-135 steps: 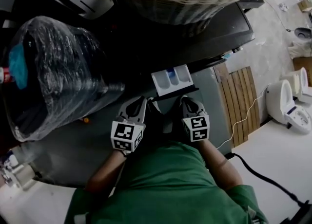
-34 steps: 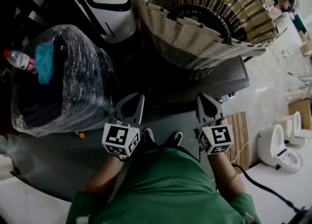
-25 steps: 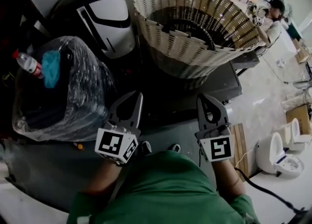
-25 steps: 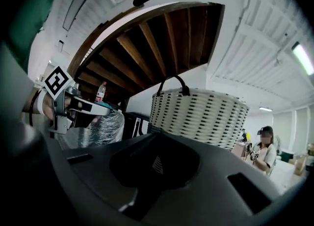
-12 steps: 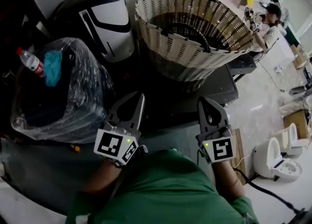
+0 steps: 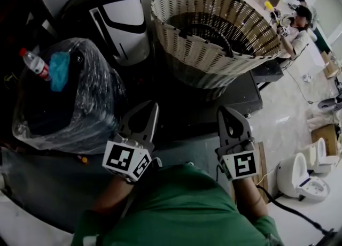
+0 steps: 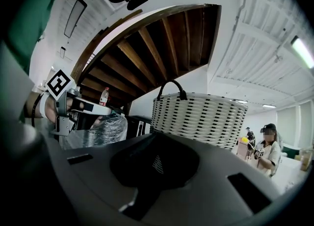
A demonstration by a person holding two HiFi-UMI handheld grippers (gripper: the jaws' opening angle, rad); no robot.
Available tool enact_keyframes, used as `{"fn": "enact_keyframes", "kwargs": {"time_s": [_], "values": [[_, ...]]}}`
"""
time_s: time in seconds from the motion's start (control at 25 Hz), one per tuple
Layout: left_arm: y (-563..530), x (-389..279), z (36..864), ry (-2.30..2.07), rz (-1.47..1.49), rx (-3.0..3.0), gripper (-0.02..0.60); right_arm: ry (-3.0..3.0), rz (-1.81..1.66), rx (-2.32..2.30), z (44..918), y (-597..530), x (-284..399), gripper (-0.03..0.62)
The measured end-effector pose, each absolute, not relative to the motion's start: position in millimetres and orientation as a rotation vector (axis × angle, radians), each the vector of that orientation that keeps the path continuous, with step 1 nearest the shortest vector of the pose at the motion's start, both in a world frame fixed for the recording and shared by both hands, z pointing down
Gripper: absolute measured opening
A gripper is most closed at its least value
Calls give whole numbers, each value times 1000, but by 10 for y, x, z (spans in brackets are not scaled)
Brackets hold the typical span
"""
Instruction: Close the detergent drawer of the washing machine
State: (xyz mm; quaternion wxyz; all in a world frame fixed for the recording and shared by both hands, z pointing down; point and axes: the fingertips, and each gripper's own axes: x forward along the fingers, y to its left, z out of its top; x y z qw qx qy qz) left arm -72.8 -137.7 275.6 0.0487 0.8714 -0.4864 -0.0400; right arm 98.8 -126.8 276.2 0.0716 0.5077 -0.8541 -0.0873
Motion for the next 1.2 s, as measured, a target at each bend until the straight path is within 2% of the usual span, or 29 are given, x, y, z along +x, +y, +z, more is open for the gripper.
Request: {"fn": "enact_keyframes", "kwargs": {"time_s": [1.2], "values": [[-1379, -344, 2901, -1529, -41, 2625, 20, -2599, -134, 1485, 2978, -1315, 1376, 21]]}}
